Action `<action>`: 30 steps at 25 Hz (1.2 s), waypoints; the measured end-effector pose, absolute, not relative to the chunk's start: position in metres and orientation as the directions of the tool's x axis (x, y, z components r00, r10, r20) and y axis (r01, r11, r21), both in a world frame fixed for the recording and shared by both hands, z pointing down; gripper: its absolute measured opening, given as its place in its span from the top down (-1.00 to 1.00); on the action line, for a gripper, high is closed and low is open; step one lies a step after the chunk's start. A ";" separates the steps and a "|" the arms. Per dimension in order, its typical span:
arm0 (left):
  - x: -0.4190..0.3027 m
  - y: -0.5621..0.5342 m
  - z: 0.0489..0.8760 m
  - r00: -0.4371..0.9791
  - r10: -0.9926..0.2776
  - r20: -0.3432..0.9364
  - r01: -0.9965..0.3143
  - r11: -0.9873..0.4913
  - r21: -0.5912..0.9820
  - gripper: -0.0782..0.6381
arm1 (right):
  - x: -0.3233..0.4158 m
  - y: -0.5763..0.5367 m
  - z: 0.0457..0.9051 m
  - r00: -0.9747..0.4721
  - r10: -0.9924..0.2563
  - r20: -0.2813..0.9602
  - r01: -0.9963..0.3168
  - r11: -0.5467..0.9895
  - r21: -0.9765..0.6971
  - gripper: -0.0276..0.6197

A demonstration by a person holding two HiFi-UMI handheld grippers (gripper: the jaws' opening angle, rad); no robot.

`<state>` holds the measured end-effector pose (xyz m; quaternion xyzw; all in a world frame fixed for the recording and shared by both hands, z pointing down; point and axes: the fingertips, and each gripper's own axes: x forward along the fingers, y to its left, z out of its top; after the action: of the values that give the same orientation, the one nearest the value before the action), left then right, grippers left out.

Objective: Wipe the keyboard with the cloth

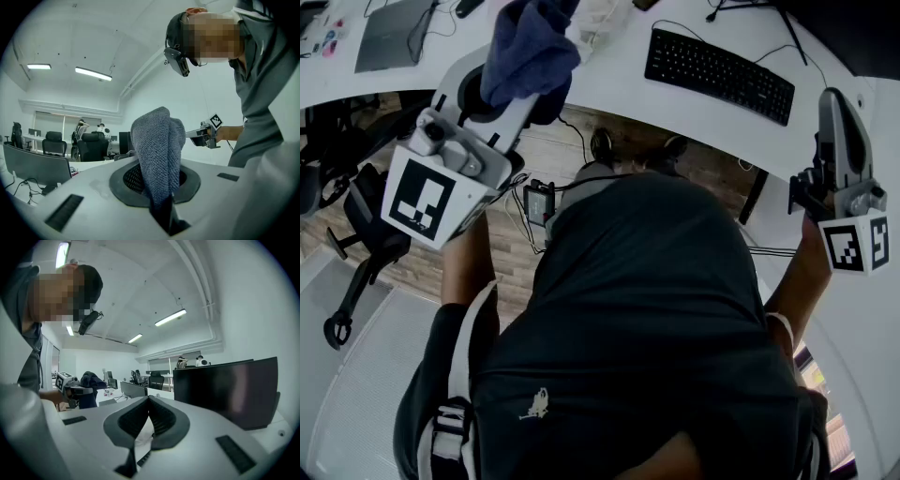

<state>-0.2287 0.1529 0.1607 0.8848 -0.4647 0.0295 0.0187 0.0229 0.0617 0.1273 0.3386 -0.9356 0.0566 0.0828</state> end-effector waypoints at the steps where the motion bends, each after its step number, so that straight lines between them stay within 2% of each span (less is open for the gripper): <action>1: -0.228 0.153 0.161 0.570 -0.819 0.068 -0.821 -0.571 0.009 0.68 | 0.023 0.063 0.129 -0.759 -0.623 0.191 -0.642 0.765 -0.055 0.89; 12: -0.223 0.157 0.161 0.634 -0.773 0.039 -0.773 -0.632 0.048 0.68 | 0.002 0.076 0.136 -0.781 -0.595 0.188 -0.616 0.784 -0.075 0.89; 15: -0.210 0.154 0.161 0.680 -0.733 0.000 -0.731 -0.677 0.083 0.68 | -0.019 0.091 0.139 -0.834 -0.520 0.186 -0.541 0.836 -0.090 0.88; 19: -0.175 0.149 0.170 0.771 -0.635 -0.045 -0.611 -0.758 0.229 0.68 | -0.054 0.118 0.158 -0.902 -0.365 0.229 -0.399 0.909 -0.121 0.87; 20: -0.165 0.147 0.173 0.793 -0.608 -0.051 -0.575 -0.773 0.269 0.68 | -0.062 0.123 0.165 -0.916 -0.325 0.236 -0.364 0.920 -0.144 0.84; 22: -0.142 0.142 0.179 0.828 -0.557 -0.064 -0.507 -0.792 0.341 0.68 | -0.074 0.132 0.175 -0.941 -0.235 0.243 -0.283 0.941 -0.183 0.29; 25: -0.112 0.129 0.187 0.851 -0.520 -0.077 -0.436 -0.781 0.448 0.68 | -0.084 0.139 0.183 -0.962 -0.131 0.242 -0.168 0.976 -0.141 0.20; 29: -0.083 0.117 0.193 0.880 -0.460 -0.116 -0.309 -0.741 0.596 0.67 | -0.092 0.134 0.207 -0.956 -0.058 0.287 -0.086 0.993 -0.086 0.13; 30: -0.077 0.115 0.194 0.888 -0.442 -0.130 -0.273 -0.731 0.625 0.54 | -0.093 0.131 0.213 -0.952 -0.046 0.303 -0.071 0.995 -0.073 0.12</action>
<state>-0.0767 0.1153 0.1937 0.9204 -0.1941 -0.1359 0.3109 -0.0933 0.1313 0.2134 0.0296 -0.9870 0.0414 0.1525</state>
